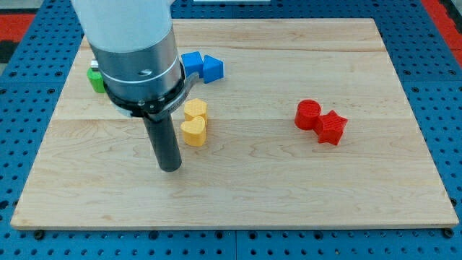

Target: Move the yellow heart along with the yellow hexagon closer to the blue cube

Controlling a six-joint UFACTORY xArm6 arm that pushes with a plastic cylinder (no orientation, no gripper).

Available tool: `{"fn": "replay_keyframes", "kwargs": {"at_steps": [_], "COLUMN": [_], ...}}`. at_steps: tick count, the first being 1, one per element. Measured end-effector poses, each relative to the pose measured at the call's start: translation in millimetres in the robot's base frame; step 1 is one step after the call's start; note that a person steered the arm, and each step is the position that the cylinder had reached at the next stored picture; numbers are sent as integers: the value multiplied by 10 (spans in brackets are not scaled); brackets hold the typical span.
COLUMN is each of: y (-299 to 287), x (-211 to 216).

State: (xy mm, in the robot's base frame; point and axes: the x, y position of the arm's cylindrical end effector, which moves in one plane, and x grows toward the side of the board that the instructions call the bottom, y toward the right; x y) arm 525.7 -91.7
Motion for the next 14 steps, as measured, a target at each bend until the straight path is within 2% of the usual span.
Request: {"fn": "replay_keyframes", "kwargs": {"at_steps": [2,7,8,9,11,14], "y": [5,116,344,594,655,650], "x": [-439,-138,-199,-347,-1010,-1389]}}
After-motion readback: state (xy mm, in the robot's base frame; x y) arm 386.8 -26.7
